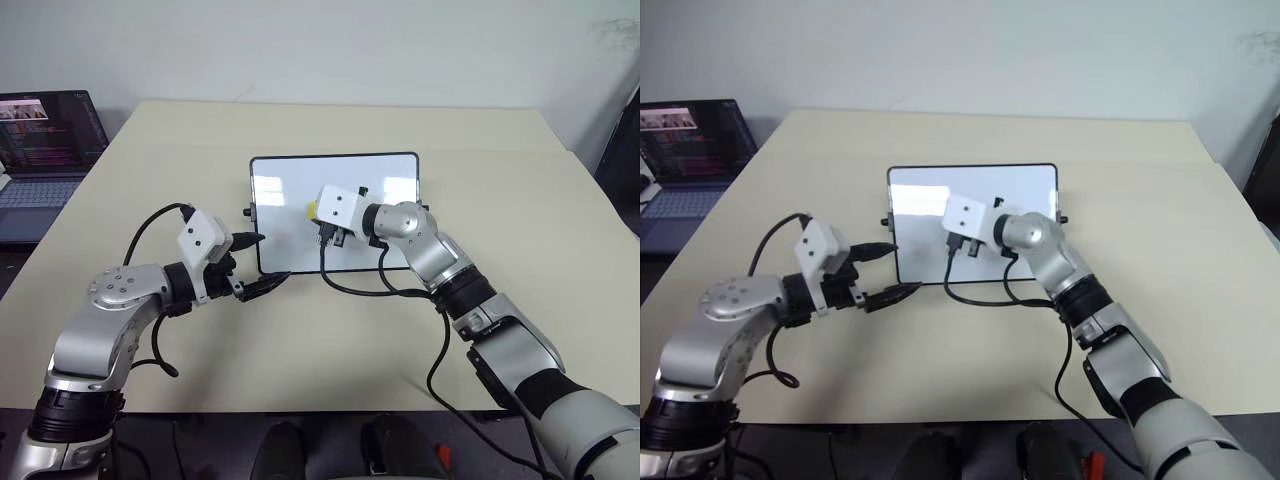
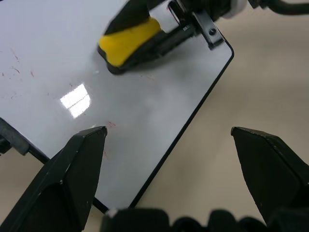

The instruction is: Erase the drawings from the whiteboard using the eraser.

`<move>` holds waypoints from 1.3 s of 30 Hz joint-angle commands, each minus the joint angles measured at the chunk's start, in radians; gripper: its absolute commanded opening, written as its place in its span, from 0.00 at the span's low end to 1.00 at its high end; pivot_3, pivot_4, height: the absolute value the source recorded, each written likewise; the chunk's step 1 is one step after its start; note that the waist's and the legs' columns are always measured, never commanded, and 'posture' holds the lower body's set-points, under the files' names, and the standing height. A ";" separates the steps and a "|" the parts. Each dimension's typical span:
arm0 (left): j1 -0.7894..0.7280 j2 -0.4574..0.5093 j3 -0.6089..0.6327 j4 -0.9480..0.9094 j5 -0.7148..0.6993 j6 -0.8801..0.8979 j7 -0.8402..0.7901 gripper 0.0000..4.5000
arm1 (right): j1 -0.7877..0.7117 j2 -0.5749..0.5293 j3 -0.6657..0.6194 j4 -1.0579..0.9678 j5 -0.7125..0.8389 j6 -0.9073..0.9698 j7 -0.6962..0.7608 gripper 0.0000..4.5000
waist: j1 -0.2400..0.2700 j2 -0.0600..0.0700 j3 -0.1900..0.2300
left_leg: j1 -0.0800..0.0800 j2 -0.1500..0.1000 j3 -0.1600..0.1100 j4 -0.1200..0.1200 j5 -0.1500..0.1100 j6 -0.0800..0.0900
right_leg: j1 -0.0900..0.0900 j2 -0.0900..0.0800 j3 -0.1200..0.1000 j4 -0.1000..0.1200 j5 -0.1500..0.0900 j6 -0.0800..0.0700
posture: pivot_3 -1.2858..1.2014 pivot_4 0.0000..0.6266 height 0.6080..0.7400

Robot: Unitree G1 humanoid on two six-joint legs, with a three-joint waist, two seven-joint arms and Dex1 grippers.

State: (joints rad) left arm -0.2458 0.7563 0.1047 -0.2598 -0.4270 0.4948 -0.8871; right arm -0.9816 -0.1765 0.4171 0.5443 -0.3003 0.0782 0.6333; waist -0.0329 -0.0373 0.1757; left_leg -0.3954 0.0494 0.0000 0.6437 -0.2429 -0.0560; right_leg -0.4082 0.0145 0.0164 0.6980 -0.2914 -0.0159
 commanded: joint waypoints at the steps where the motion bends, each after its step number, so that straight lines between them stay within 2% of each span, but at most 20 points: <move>1: -0.007 0.010 0.029 -0.036 -0.016 -0.002 0.002 1.00 | -0.027 -0.024 -0.044 0.057 -0.030 0.009 -0.101 0.24 | 0.001 0.000 0.000 | 0.001 0.000 0.000 0.000 0.000 0.000 | 0.000 0.000 0.000 0.000 0.000 0.000 | 0.52 0.24 1.00; 7: -0.007 0.012 0.020 -0.038 -0.019 -0.002 -0.006 1.00 | -0.061 -0.049 -0.062 0.108 -0.022 -0.015 -0.159 0.24 | 0.003 0.000 0.000 | 0.002 -0.001 0.000 0.001 0.002 0.003 | 0.002 0.000 0.000 0.000 0.000 0.004 | 0.52 0.24 1.00; 11: -0.012 0.007 0.020 -0.037 -0.018 -0.005 -0.003 1.00 | -0.003 -0.063 -0.007 0.046 -0.003 0.034 0.011 0.24 | 0.002 0.000 0.000 | 0.002 -0.001 0.001 0.000 0.002 0.003 | 0.002 0.000 0.000 0.000 0.001 0.003 | 0.52 0.24 1.00; 15: -0.014 0.010 0.022 -0.033 -0.018 -0.007 -0.005 1.00 | 0.038 -0.071 0.013 -0.013 -0.006 0.065 0.081 0.24 | 0.001 0.000 0.000 | 0.002 -0.001 0.000 0.000 0.002 0.003 | 0.002 0.001 0.000 0.000 0.001 0.001 | 0.52 0.24 1.00; 17: -0.014 0.011 0.023 -0.032 -0.018 -0.008 -0.006 1.00 | 0.033 -0.064 0.003 -0.013 -0.019 0.054 0.040 0.24 | 0.001 0.000 0.000 | 0.003 -0.001 0.001 0.000 0.002 0.003 | 0.002 0.001 0.000 0.000 0.001 0.002 | 0.52 0.24 1.00; 20: -0.016 0.010 0.019 -0.032 -0.018 -0.006 -0.006 1.00 | -0.021 -0.048 -0.046 0.037 -0.036 0.010 -0.117 0.24 | 0.001 0.000 0.000 | 0.003 -0.001 0.000 0.001 0.002 0.003 | 0.003 0.001 0.000 0.000 0.000 0.004 | 0.52 0.24 1.00; 23: -0.016 0.010 0.016 -0.032 -0.018 -0.006 -0.009 1.00 | -0.054 -0.050 -0.060 0.076 -0.035 -0.015 -0.178 0.24 | 0.002 0.000 0.000 | 0.003 -0.001 0.001 0.001 0.003 0.003 | 0.002 0.001 0.000 0.000 0.001 0.004 | 0.52 0.24 1.00; 27: -0.021 0.011 0.016 -0.028 -0.017 -0.006 -0.011 1.00 | -0.038 -0.059 -0.043 0.082 -0.018 0.007 -0.106 0.24 | 0.002 0.000 0.000 | 0.002 -0.001 0.001 0.000 0.003 0.003 | 0.002 0.001 0.001 -0.001 0.001 0.003 | 0.52 0.24 1.00; 33: -0.028 0.007 0.011 -0.025 -0.016 -0.005 -0.014 1.00 | 0.040 -0.082 -0.010 -0.014 -0.008 0.078 0.041 0.24 | 0.001 0.000 0.000 | 0.003 -0.001 0.001 -0.001 0.002 0.003 | 0.002 0.000 0.001 -0.001 0.001 0.002 | 0.52 0.24 1.00; 39: -0.047 0.002 0.001 -0.016 -0.016 -0.006 -0.022 1.00 | 0.058 -0.098 -0.024 -0.080 -0.010 0.100 0.061 0.24 | 0.001 0.000 0.000 | 0.003 -0.001 0.001 0.000 0.003 0.003 | 0.003 0.001 0.000 0.000 0.000 0.004 | 0.52 0.24 1.00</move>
State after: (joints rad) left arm -0.2752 0.7568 0.1009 -0.2646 -0.4339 0.4970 -0.9060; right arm -0.9319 -0.2542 0.4057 0.4541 -0.2983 0.1428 0.6968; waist -0.0316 -0.0375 0.1755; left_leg -0.3920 0.0485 0.0006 0.6441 -0.2402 -0.0528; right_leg -0.4055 0.0151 0.0168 0.6975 -0.2911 -0.0117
